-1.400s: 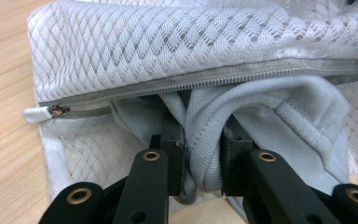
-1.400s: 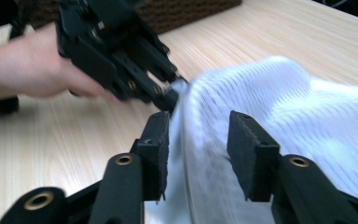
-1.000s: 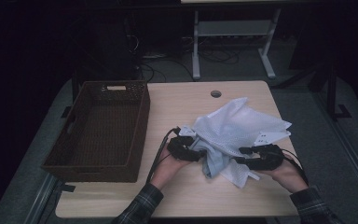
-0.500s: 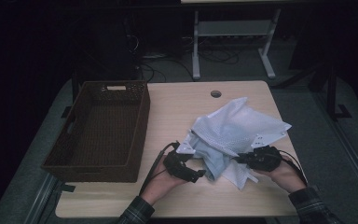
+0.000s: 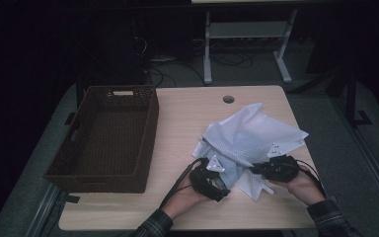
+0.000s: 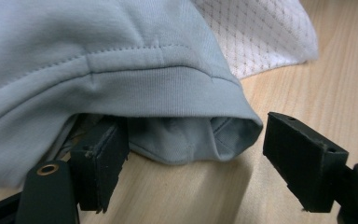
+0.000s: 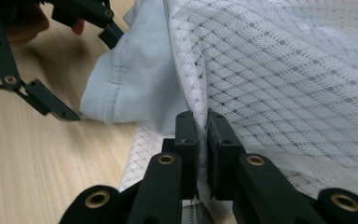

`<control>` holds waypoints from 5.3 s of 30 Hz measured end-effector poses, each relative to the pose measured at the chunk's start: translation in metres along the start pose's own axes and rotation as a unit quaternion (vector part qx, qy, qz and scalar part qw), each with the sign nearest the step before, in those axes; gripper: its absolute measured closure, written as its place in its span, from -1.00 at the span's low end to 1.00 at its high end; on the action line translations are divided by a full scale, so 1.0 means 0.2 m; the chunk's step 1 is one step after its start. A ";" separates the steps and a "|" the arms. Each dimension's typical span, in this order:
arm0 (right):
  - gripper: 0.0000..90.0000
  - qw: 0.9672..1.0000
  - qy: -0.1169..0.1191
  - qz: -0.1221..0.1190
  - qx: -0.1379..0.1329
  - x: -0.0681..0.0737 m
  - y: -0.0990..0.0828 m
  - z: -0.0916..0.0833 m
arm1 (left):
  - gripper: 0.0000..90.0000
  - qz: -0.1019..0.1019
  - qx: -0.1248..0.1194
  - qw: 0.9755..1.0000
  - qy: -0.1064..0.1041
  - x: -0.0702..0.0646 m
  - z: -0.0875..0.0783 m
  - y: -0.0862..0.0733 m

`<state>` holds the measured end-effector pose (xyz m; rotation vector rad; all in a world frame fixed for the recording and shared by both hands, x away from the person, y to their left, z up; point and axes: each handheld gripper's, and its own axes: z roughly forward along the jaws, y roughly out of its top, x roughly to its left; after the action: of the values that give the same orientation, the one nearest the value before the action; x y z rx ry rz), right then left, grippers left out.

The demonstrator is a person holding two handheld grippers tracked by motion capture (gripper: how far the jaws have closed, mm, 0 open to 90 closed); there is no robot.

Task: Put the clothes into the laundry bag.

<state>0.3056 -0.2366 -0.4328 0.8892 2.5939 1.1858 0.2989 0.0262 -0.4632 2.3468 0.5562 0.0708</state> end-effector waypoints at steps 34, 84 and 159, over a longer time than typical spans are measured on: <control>0.86 1.000 0.002 0.011 -0.020 0.01 0.03 -0.03 | 0.86 -0.008 -0.085 0.996 0.001 0.02 -0.08 0.17; 0.92 0.995 0.034 0.016 -0.088 0.01 0.11 -0.15 | -0.16 -0.004 -0.133 0.991 0.004 0.07 -0.10 0.20; 0.91 0.999 -0.003 0.027 -0.046 -0.21 0.11 -0.01 | -0.42 -0.019 -0.054 0.996 0.063 0.10 -0.29 0.04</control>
<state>0.3480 -0.2504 -0.4200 0.9486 2.5036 1.3022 0.3077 0.0659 -0.4171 2.2375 0.6411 0.2262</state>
